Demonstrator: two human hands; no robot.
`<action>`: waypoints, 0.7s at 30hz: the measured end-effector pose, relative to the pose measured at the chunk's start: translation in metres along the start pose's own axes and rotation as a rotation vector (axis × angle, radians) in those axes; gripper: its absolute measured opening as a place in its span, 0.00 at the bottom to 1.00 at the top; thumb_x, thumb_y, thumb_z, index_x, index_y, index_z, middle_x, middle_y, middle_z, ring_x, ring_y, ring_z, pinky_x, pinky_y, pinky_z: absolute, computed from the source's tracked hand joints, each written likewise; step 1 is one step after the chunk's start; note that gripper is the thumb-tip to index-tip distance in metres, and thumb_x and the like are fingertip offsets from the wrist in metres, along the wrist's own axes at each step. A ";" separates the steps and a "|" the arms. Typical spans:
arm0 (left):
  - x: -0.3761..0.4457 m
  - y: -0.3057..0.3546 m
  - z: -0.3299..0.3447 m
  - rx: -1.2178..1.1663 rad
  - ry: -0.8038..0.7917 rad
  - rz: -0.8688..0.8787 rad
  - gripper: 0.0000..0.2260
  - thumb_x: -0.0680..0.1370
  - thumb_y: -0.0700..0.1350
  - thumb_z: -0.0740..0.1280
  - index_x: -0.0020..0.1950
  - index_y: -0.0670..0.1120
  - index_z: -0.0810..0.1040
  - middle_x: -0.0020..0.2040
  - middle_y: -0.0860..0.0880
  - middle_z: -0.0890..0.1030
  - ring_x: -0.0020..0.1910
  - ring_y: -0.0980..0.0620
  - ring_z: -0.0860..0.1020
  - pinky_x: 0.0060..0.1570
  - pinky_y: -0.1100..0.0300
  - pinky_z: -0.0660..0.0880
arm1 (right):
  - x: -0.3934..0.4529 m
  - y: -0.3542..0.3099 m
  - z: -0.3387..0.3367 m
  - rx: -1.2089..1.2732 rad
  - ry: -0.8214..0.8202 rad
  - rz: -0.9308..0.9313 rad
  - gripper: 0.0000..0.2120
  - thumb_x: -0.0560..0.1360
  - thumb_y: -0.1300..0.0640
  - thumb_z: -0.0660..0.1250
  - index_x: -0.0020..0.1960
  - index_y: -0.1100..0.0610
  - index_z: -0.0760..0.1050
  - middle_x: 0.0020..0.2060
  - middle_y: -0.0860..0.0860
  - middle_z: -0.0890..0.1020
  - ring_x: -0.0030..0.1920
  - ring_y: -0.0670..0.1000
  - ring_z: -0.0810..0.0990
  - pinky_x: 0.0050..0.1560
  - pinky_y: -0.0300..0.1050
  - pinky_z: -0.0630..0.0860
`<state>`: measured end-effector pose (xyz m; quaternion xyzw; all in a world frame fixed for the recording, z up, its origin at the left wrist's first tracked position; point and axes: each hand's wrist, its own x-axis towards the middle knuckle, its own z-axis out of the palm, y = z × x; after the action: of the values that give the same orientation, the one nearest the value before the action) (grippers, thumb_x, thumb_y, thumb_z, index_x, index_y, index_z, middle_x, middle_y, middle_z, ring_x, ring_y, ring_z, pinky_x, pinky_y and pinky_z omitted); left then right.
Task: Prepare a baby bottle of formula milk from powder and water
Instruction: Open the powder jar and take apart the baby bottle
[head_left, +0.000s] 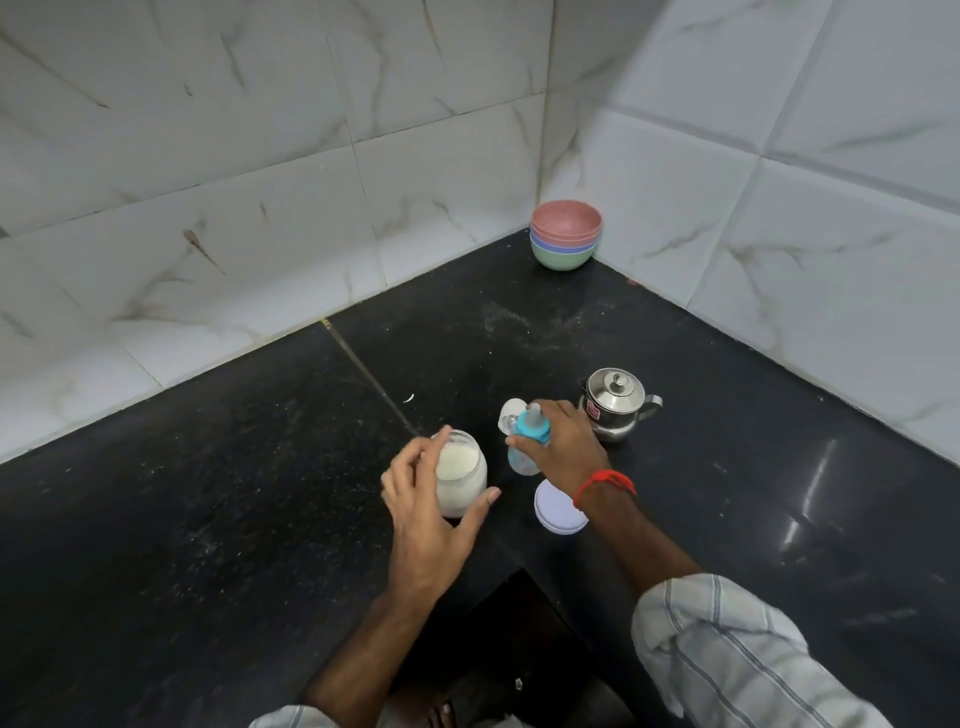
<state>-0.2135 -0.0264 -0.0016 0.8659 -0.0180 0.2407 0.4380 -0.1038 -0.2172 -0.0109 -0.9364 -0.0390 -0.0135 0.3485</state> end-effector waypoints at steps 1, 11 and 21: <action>-0.003 0.005 0.001 -0.050 -0.020 0.051 0.30 0.75 0.57 0.73 0.74 0.54 0.70 0.66 0.55 0.68 0.62 0.52 0.74 0.61 0.51 0.76 | -0.003 0.001 -0.002 0.023 0.009 -0.002 0.27 0.73 0.44 0.76 0.67 0.55 0.75 0.61 0.53 0.78 0.61 0.55 0.76 0.65 0.54 0.74; -0.013 0.032 0.039 -0.006 -0.469 -0.146 0.40 0.75 0.66 0.69 0.80 0.57 0.55 0.75 0.60 0.69 0.67 0.54 0.76 0.61 0.52 0.79 | -0.058 -0.030 -0.037 0.075 0.133 -0.010 0.25 0.69 0.29 0.70 0.46 0.49 0.67 0.38 0.44 0.78 0.41 0.47 0.79 0.43 0.47 0.77; -0.003 0.036 0.042 -0.049 -0.542 -0.063 0.27 0.79 0.63 0.63 0.73 0.50 0.67 0.62 0.56 0.80 0.58 0.58 0.79 0.57 0.52 0.80 | -0.063 -0.025 -0.049 0.212 0.047 -0.178 0.26 0.67 0.32 0.70 0.42 0.52 0.66 0.30 0.44 0.72 0.32 0.46 0.73 0.37 0.49 0.78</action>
<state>-0.2082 -0.0809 0.0029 0.8881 -0.1133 -0.0141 0.4452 -0.1686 -0.2347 0.0392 -0.8866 -0.1149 -0.0620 0.4437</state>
